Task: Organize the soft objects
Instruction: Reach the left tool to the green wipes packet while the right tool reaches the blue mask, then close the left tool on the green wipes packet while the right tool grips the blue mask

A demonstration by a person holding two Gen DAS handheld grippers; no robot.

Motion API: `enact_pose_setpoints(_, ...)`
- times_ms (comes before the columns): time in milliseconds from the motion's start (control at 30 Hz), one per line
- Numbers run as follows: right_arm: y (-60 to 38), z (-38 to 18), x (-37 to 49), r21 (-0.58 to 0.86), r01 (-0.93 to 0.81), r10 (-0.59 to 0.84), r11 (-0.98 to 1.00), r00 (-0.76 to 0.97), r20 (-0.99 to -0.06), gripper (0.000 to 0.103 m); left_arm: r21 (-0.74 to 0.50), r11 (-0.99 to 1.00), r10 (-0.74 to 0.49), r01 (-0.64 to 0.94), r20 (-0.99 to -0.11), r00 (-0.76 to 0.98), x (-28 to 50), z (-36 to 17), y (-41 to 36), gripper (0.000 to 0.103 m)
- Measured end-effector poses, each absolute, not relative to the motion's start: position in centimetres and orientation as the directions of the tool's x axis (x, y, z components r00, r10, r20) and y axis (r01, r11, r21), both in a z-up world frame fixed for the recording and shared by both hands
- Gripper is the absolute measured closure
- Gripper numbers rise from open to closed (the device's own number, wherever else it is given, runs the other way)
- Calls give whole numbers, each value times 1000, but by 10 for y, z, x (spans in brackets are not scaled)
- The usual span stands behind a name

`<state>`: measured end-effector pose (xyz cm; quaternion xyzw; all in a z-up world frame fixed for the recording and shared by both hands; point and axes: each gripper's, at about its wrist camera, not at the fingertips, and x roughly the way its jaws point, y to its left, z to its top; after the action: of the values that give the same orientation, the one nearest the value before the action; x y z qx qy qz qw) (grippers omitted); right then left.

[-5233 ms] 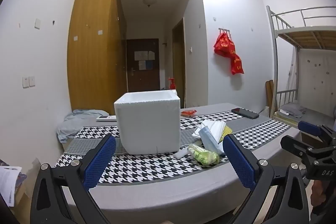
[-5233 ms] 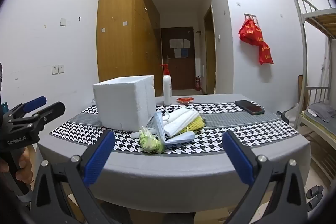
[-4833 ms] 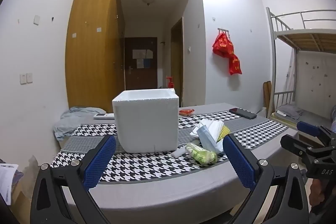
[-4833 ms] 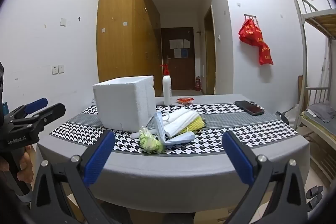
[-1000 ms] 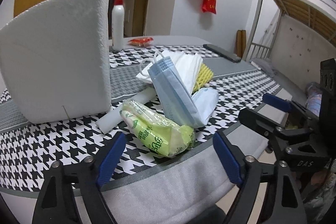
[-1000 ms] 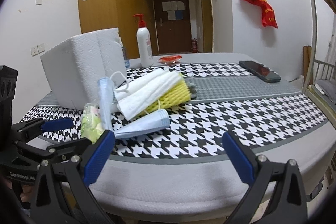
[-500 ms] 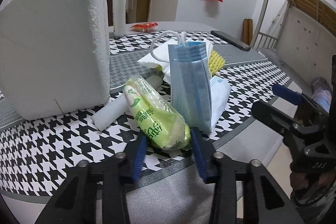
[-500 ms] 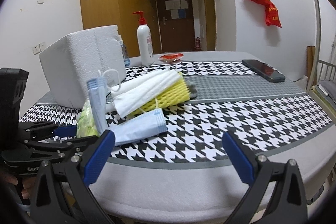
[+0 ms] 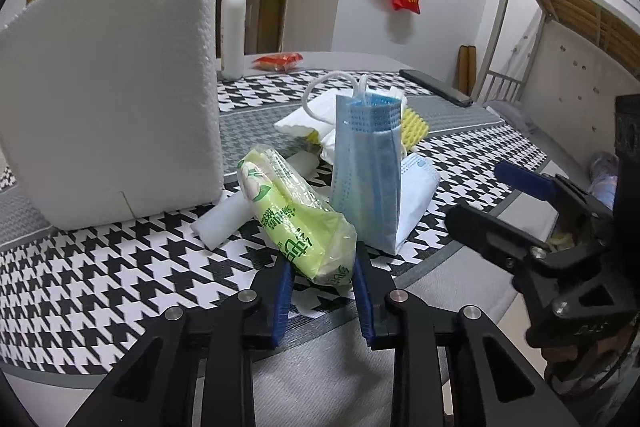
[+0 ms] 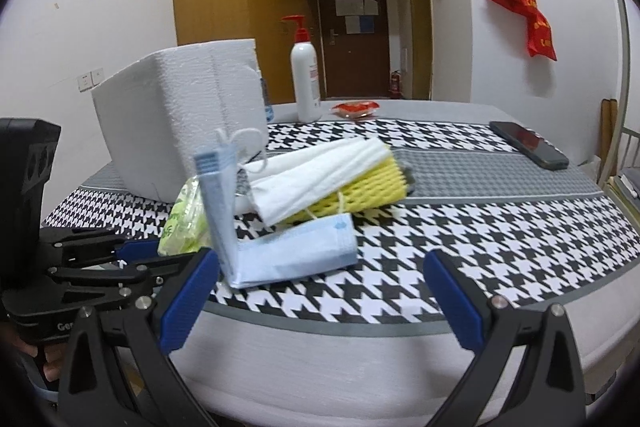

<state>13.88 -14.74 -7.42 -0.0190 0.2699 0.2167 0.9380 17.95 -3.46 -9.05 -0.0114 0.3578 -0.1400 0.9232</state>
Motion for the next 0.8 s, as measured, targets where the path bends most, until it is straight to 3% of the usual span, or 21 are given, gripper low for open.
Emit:
enact_pose_setpoints(500, -104, -79, 140, 68, -481, 436, 874, 715, -547, 0, -113, 968, -244, 222, -601, 761, 154, -78, 1, 74)
enact_pose_setpoints(700, -91, -82, 145, 51, -493, 431, 869, 701, -568, 8, -118, 972, -232, 201, -587, 776, 146, -78, 19, 74)
enact_pose_setpoints(800, -88, -86, 150, 63, -493, 430, 868, 683, -590, 17, -121, 973, -228, 195, -580, 782, 142, -78, 24, 74)
